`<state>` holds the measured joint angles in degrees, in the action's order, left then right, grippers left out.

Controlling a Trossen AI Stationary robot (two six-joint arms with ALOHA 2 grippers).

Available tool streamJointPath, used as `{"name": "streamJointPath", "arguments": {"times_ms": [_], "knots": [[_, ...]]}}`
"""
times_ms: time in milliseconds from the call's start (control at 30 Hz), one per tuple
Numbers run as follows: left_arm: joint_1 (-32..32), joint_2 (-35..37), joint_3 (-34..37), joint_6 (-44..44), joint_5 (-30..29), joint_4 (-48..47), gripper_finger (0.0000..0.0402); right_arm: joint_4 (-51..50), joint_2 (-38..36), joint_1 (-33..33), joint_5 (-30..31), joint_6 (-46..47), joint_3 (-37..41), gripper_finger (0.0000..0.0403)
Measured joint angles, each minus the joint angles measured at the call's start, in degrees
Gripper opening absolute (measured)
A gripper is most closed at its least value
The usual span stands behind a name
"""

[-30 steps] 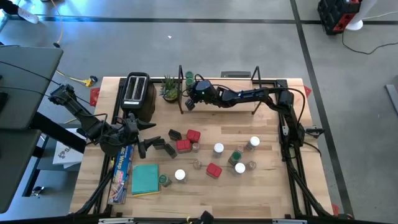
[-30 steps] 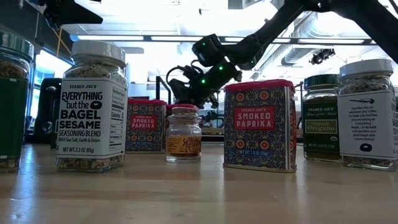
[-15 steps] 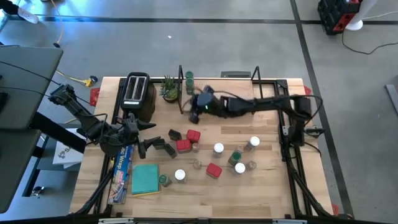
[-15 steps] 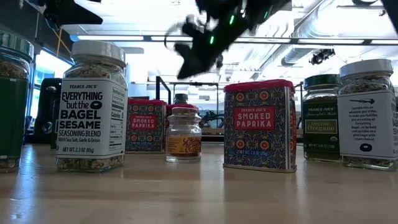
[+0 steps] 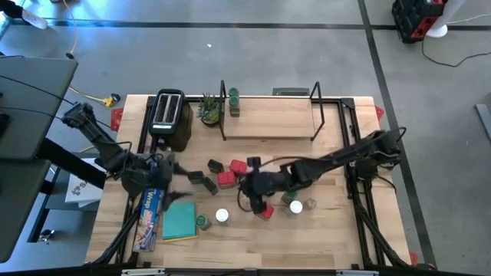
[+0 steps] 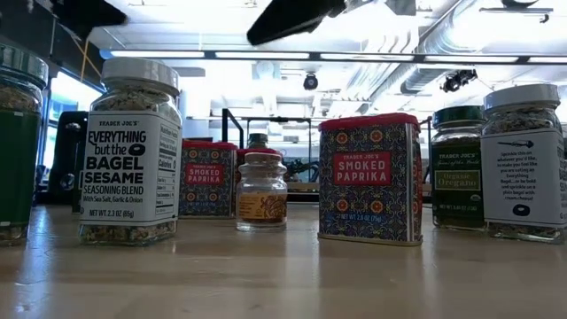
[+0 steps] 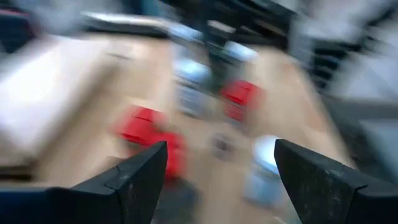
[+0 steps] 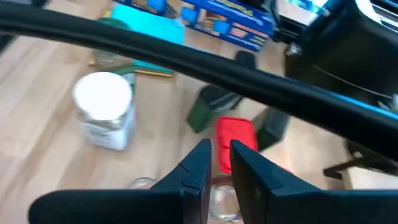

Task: Shelf spices
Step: Put the left green seasoning bottle on the shelf aligned with the other green seasoning bottles

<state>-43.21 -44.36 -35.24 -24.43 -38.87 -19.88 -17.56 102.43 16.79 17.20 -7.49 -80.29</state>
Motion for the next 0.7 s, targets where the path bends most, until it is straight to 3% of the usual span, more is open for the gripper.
{"name": "streamJointPath", "arguments": {"times_ms": [67,167,367,533,700], "knots": [[-1.11,-0.33,0.0,-0.88,6.8,0.1,0.0291,-0.59,-0.19,1.2,1.67,1.87,0.0,0.0053],[-3.6,-2.04,0.0,-3.15,10.75,-0.27,0.0291,-1.23,-0.76,2.03,2.14,6.71,0.0,0.0059],[-7.4,-9.81,0.0,-1.79,14.69,-1.83,0.0291,-4.24,-1.91,1.98,1.91,13.57,0.0,0.0106],[-7.21,-16.62,0.0,-4.29,15.77,-1.2,0.0291,-4.69,-2.1,2.0,1.88,13.74,0.0,0.0145],[-5.72,-21.58,0.0,-3.96,16.14,5.62,0.0291,-4.68,-2.11,2.02,1.27,13.52,0.0,0.0162]]}}
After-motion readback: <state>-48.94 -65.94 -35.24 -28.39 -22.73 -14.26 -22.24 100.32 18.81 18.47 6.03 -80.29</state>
